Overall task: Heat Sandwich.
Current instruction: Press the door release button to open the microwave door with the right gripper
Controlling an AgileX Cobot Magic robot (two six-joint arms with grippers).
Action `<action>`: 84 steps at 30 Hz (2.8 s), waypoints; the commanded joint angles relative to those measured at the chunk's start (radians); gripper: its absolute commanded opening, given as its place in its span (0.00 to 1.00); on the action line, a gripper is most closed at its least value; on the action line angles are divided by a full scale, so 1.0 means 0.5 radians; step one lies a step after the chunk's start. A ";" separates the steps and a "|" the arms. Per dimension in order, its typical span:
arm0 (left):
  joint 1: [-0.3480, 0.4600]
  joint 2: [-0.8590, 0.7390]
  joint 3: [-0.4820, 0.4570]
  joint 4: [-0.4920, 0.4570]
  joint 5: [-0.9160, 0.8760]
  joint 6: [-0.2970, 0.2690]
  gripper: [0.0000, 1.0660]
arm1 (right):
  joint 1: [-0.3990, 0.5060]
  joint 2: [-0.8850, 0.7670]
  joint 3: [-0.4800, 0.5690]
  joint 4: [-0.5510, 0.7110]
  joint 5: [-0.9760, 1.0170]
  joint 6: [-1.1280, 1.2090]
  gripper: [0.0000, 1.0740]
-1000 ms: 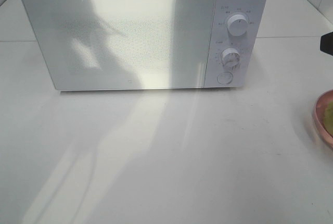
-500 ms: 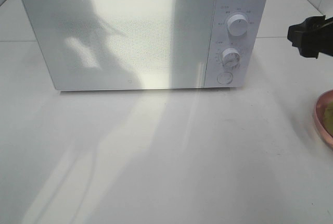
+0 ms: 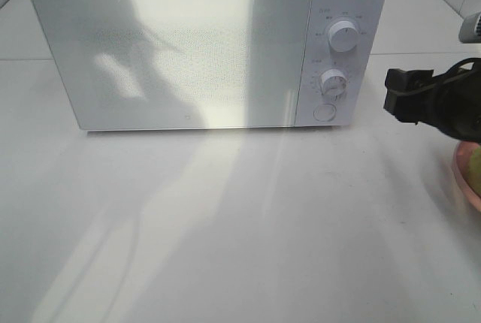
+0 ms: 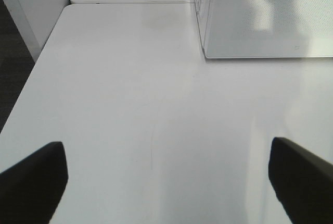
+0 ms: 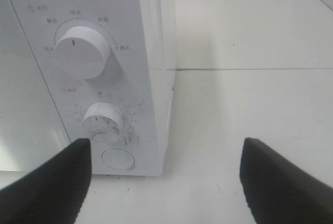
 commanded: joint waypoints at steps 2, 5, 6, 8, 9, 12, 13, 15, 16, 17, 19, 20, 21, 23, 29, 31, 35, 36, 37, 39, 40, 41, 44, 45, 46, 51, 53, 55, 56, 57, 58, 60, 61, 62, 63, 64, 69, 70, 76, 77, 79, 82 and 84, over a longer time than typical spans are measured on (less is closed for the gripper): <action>0.002 -0.054 0.004 0.008 -0.016 -0.004 0.97 | 0.118 0.072 0.046 0.082 -0.234 -0.050 0.71; 0.002 -0.054 0.004 0.008 -0.016 -0.004 0.97 | 0.246 0.188 0.080 0.198 -0.426 -0.048 0.71; 0.002 -0.054 0.004 0.008 -0.016 -0.004 0.97 | 0.246 0.188 0.080 0.198 -0.426 -0.048 0.71; 0.002 -0.054 0.004 0.008 -0.016 -0.004 0.97 | 0.308 0.244 0.086 0.278 -0.484 -0.048 0.71; 0.002 -0.054 0.004 0.008 -0.016 -0.004 0.97 | 0.366 0.302 0.086 0.352 -0.526 -0.050 0.71; 0.002 -0.054 0.004 0.008 -0.016 -0.004 0.97 | 0.424 0.366 0.086 0.406 -0.574 -0.050 0.71; 0.002 -0.054 0.004 0.008 -0.016 -0.004 0.97 | 0.456 0.390 0.086 0.434 -0.604 -0.050 0.71; 0.002 -0.054 0.004 0.008 -0.016 -0.004 0.97 | 0.554 0.470 0.086 0.548 -0.672 -0.050 0.71; 0.002 -0.054 0.004 0.008 -0.016 -0.004 0.97 | 0.554 0.470 0.086 0.548 -0.672 -0.050 0.71; 0.002 -0.054 0.004 0.008 -0.016 -0.004 0.97 | 0.586 0.490 0.086 0.594 -0.686 -0.050 0.71; 0.002 -0.054 0.004 0.008 -0.016 -0.004 0.97 | 0.658 0.540 0.086 0.696 -0.734 -0.050 0.71; 0.002 -0.054 0.004 0.008 -0.016 -0.004 0.97 | 0.658 0.540 0.086 0.696 -0.734 -0.050 0.71; 0.002 -0.054 0.004 0.008 -0.016 -0.004 0.97 | 0.684 0.558 0.086 0.722 -0.744 -0.050 0.71; 0.002 -0.054 0.004 0.008 -0.016 -0.004 0.97 | 0.746 0.590 0.086 0.740 -0.776 -0.050 0.71; 0.002 -0.054 0.004 0.008 -0.016 -0.004 0.97 | 0.780 0.590 0.086 0.740 -0.772 -0.046 0.71; 0.002 -0.054 0.004 0.008 -0.016 -0.004 0.97 | 0.780 0.590 0.086 0.740 -0.772 -0.038 0.71; 0.002 -0.054 0.004 0.008 -0.016 -0.004 0.97 | 0.780 0.590 0.086 0.740 -0.772 0.042 0.71; 0.002 -0.054 0.004 0.008 -0.016 -0.004 0.97 | 0.780 0.590 0.086 0.740 -0.772 0.136 0.71; 0.002 -0.054 0.004 0.008 -0.016 -0.004 0.97 | 0.780 0.590 0.086 0.740 -0.772 0.202 0.71; 0.002 -0.054 0.004 0.008 -0.016 -0.004 0.97 | 0.780 0.590 0.086 0.740 -0.772 0.280 0.71; 0.002 -0.054 0.004 0.008 -0.016 -0.004 0.97 | 0.780 0.590 0.086 0.740 -0.772 0.352 0.71; 0.002 -0.054 0.004 0.008 -0.016 -0.004 0.97 | 0.780 0.590 0.086 0.740 -0.772 0.562 0.71; 0.002 -0.054 0.004 0.008 -0.016 -0.004 0.97 | 0.780 0.590 0.086 0.740 -0.772 0.760 0.71; 0.002 -0.054 0.004 0.008 -0.016 -0.004 0.97 | 0.780 0.590 0.086 0.738 -0.772 0.936 0.71; 0.002 -0.054 0.004 0.008 -0.016 -0.004 0.97 | 0.780 0.590 0.086 0.734 -0.770 1.020 0.71; 0.002 -0.054 0.004 0.008 -0.016 -0.004 0.97 | 0.780 0.590 0.086 0.734 -0.764 1.626 0.71; 0.002 -0.054 0.004 0.008 -0.016 -0.004 0.97 | 0.780 0.590 0.086 0.734 -0.764 1.758 0.71; 0.002 -0.054 0.004 0.008 -0.016 -0.004 0.97 | 0.780 0.590 0.086 0.734 -0.764 2.096 0.71; 0.002 -0.054 0.004 0.008 -0.016 -0.004 0.97 | 0.780 0.590 0.086 0.734 -0.764 2.174 0.71; 0.002 -0.054 0.004 0.008 -0.016 -0.004 0.97 | 0.780 0.590 0.086 0.734 -0.764 2.174 0.71; 0.002 -0.054 0.004 0.008 -0.016 -0.004 0.97 | 0.780 0.590 0.086 0.734 -0.764 2.358 0.71; 0.002 -0.054 0.004 0.008 -0.016 -0.004 0.97 | 0.780 0.590 0.086 0.724 -0.762 2.488 0.71; 0.002 -0.054 0.004 0.008 -0.016 -0.004 0.97 | 0.780 0.590 0.086 0.720 -0.762 2.614 0.70; 0.002 -0.054 0.004 0.008 -0.016 -0.004 0.97 | 0.780 0.590 0.086 0.720 -0.762 2.614 0.70; 0.002 -0.054 0.004 0.008 -0.016 -0.004 0.97 | 0.780 0.590 0.086 0.718 -0.752 2.690 0.69; 0.002 -0.054 0.004 0.008 -0.016 -0.004 0.97 | 0.780 0.590 0.086 0.718 -0.742 2.756 0.67; 0.002 -0.054 0.004 0.008 -0.016 -0.004 0.97 | 0.780 0.590 0.086 0.718 -0.640 3.068 0.54; 0.002 -0.054 0.004 0.008 -0.016 -0.004 0.97 | 0.780 0.590 0.086 0.722 -0.618 3.080 0.49; 0.002 -0.054 0.004 0.008 -0.016 -0.004 0.97 | 0.778 0.590 0.086 0.722 -0.598 3.082 0.15; 0.002 -0.054 0.004 0.008 -0.016 -0.004 0.97 | 0.778 0.590 0.086 0.722 -0.598 3.082 0.08; 0.002 -0.054 0.004 0.008 -0.016 -0.004 0.97 | 0.778 0.590 0.086 0.722 -0.588 3.082 0.00; 0.002 -0.054 0.004 0.008 -0.016 -0.004 0.97 | 0.776 0.590 0.086 0.726 -0.576 3.082 0.00; 0.002 -0.054 0.004 0.008 -0.016 -0.004 0.97 | 0.774 0.590 0.082 0.734 -0.562 3.082 0.00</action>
